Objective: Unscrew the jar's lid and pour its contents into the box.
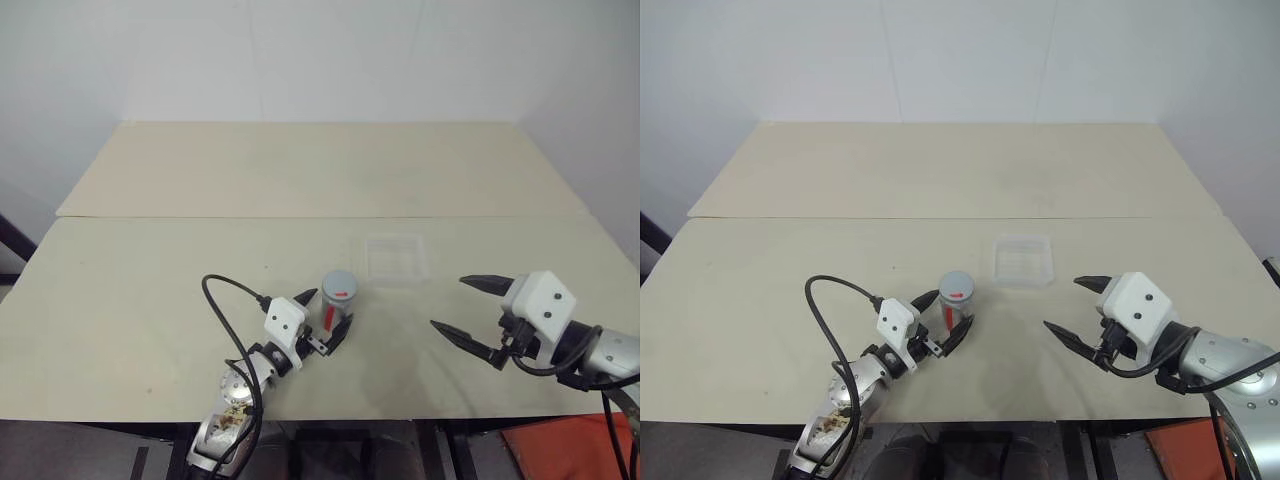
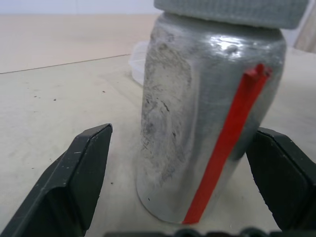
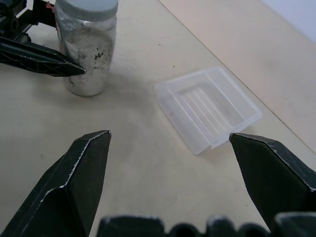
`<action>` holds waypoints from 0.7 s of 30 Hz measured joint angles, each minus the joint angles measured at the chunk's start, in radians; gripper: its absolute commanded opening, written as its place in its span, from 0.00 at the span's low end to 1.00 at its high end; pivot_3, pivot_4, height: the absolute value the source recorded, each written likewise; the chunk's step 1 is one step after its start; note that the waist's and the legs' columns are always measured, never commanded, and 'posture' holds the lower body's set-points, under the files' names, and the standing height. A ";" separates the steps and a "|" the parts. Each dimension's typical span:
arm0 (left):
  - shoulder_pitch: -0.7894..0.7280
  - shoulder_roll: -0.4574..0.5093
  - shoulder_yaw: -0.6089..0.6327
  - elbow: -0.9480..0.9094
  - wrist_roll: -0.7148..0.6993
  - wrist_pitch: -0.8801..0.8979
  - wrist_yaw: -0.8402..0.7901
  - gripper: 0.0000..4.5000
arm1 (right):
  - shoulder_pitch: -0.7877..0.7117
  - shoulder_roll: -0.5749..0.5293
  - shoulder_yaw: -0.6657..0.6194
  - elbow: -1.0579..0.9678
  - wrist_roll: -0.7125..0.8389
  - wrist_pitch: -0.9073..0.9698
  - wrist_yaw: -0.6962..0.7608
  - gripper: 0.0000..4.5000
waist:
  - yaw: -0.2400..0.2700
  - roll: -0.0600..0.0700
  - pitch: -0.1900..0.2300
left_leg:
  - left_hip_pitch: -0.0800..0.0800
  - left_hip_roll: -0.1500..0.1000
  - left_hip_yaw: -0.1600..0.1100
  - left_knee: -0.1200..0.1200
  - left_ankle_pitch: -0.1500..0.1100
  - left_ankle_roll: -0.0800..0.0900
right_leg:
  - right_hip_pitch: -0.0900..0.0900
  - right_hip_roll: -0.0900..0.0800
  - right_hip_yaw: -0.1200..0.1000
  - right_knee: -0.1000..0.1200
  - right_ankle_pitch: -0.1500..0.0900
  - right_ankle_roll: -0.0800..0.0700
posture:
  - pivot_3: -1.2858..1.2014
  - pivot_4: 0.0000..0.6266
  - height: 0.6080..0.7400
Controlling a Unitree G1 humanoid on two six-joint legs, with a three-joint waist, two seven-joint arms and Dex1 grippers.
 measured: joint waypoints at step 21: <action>-0.029 -0.040 -0.036 0.111 0.093 -0.143 0.071 0.58 | -0.005 -0.001 -0.009 0.022 -0.013 0.000 -0.003 1.00 | 0.003 0.000 0.000 | 0.000 0.000 0.000 0.000 0.000 0.000 | 0.000 0.000 0.000 0.000 0.000 0.000 | 0.52 0.24 1.00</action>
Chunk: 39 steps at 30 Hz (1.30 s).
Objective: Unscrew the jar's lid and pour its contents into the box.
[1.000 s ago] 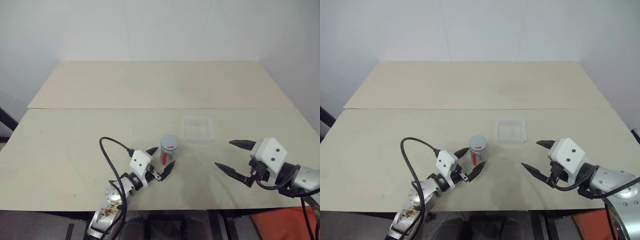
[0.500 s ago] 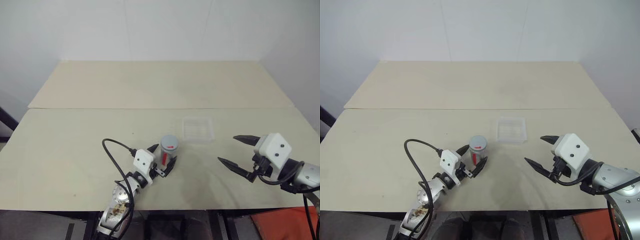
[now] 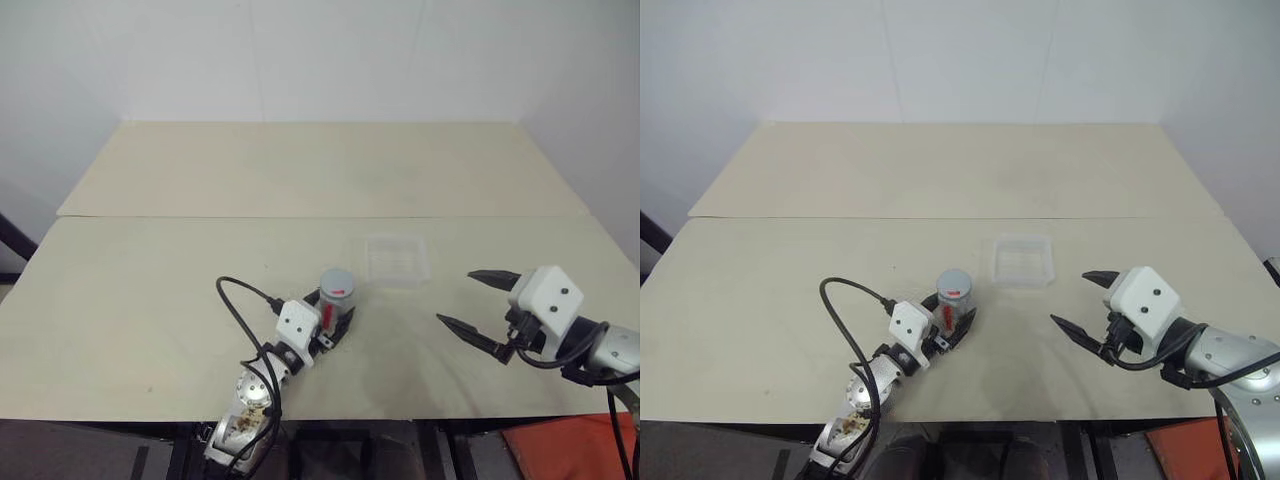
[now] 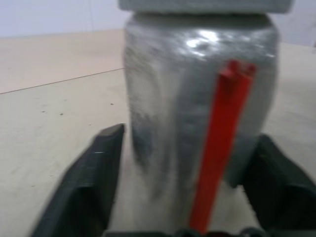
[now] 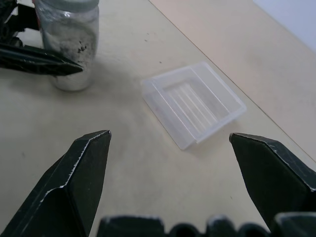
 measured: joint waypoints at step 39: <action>-0.264 0.220 0.151 0.082 -0.283 0.084 -0.473 0.58 | -0.461 0.479 0.516 -0.071 0.063 0.237 -0.367 1.00 | -0.012 0.001 0.000 | -0.004 -0.001 0.000 0.001 0.006 -0.010 | -0.004 0.001 -0.003 0.001 0.000 0.000 | 0.52 0.24 1.00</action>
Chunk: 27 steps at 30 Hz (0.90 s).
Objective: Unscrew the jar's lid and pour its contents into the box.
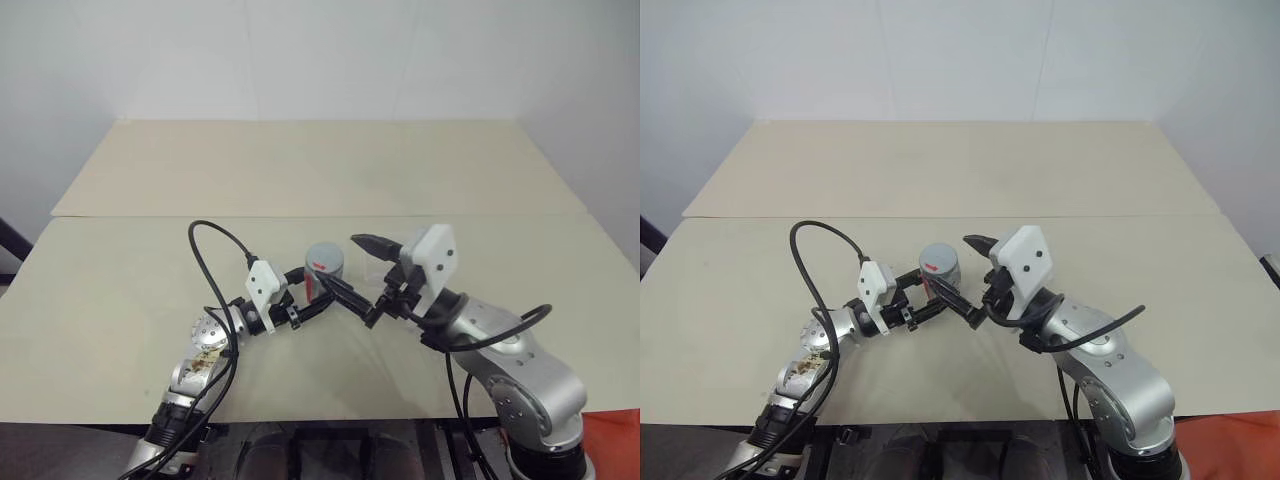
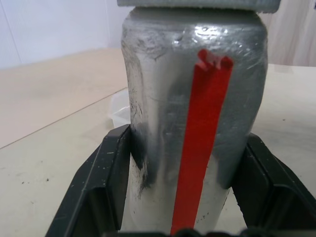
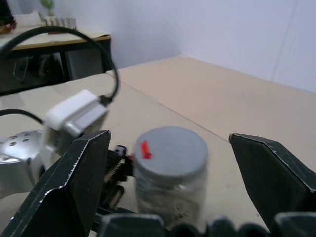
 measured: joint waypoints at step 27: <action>-0.021 -0.024 -0.020 0.030 0.014 -0.032 -0.022 0.58 | -0.014 0.027 0.052 0.121 -0.138 -0.100 0.008 0.62 | 0.000 0.000 0.000 | -0.001 0.000 0.000 0.000 0.000 0.000 | -0.001 0.000 0.000 0.000 0.000 0.000 | 0.52 0.24 1.00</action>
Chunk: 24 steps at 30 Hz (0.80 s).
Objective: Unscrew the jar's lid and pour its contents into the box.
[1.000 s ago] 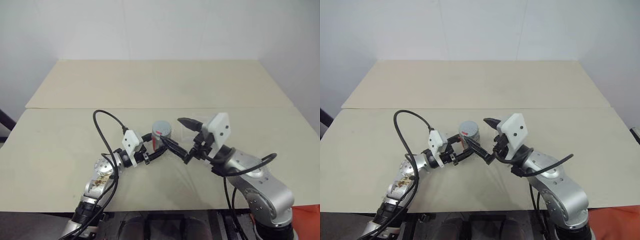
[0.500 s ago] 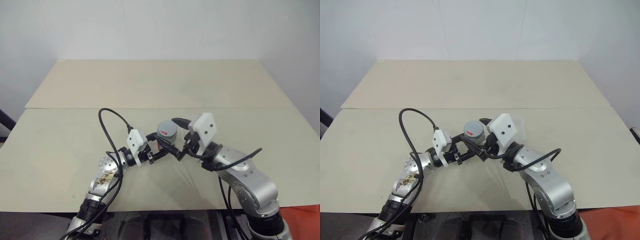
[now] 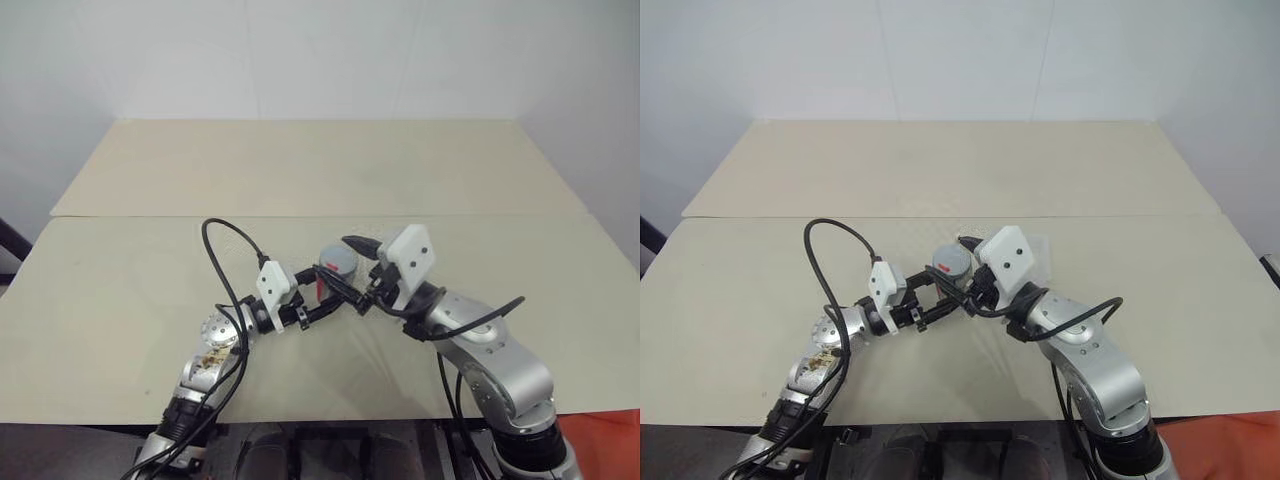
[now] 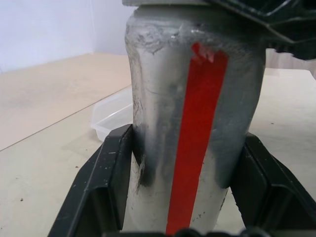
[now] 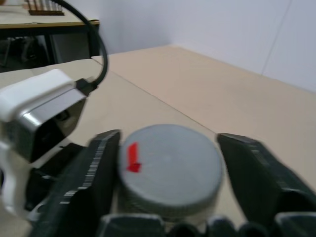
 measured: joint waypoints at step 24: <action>0.010 0.029 -0.004 -0.017 -0.040 0.040 -0.079 0.55 | -0.048 -0.111 -0.046 0.157 0.101 -0.141 0.292 0.62 | 0.000 0.000 0.000 | 0.000 0.000 0.000 0.000 0.000 0.001 | 0.000 0.000 0.000 0.000 0.000 0.000 | 0.52 0.24 1.00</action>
